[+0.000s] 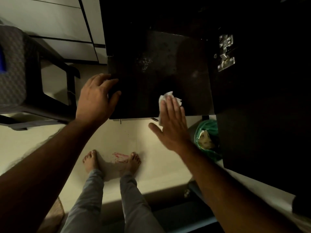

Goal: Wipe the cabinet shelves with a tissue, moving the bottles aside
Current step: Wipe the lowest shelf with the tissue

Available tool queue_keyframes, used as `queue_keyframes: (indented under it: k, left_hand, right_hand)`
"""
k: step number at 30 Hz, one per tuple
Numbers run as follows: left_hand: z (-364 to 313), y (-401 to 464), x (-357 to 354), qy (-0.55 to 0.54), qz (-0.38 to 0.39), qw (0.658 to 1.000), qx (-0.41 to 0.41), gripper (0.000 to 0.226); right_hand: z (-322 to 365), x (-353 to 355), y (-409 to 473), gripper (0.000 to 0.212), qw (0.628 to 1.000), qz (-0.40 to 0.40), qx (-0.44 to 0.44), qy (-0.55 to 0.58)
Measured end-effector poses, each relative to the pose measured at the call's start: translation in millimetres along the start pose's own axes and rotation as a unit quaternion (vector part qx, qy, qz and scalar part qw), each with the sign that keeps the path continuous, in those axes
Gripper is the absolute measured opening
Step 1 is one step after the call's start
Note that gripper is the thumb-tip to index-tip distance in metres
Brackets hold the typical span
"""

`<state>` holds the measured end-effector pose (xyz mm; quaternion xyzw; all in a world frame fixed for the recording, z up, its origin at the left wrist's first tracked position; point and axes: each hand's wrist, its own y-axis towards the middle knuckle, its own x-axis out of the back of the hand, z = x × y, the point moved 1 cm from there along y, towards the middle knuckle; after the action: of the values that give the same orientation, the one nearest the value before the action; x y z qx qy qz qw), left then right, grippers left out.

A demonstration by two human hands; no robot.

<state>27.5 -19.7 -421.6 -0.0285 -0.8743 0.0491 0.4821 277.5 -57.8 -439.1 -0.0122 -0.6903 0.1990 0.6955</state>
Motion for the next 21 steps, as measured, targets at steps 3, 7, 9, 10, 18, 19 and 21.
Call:
queue_keyframes:
  k: [3,7,9,10,18,19,21]
  left_hand:
    - [6,-2,1,-0.002,-0.006,1.000,0.009,0.045]
    - [13,-9,2,-0.009,-0.020,0.999,0.024,0.044]
    - [16,-13,4,-0.013,-0.024,0.999,0.029,0.043]
    - [18,-15,6,-0.012,-0.025,0.999,0.031,0.043]
    - [36,-22,13,-0.008,-0.019,0.999,0.042,0.044]
    - [39,-23,13,-0.008,-0.017,0.999,0.044,0.044]
    - [44,-24,13,-0.012,-0.015,0.999,0.049,0.044]
  right_hand:
    - [-19,9,34,0.102,0.996,-0.007,-0.089,0.016]
    - [22,13,71,0.105,0.992,-0.010,-0.113,0.060]
    - [52,8,58,0.102,0.998,-0.021,-0.054,0.035]
    - [63,6,45,0.100,0.999,-0.021,-0.023,0.023]
    - [27,7,25,0.101,0.998,0.008,-0.066,0.019]
    - [34,9,39,0.103,0.995,0.007,-0.092,0.034]
    - [60,11,63,0.105,0.993,0.002,-0.107,0.044]
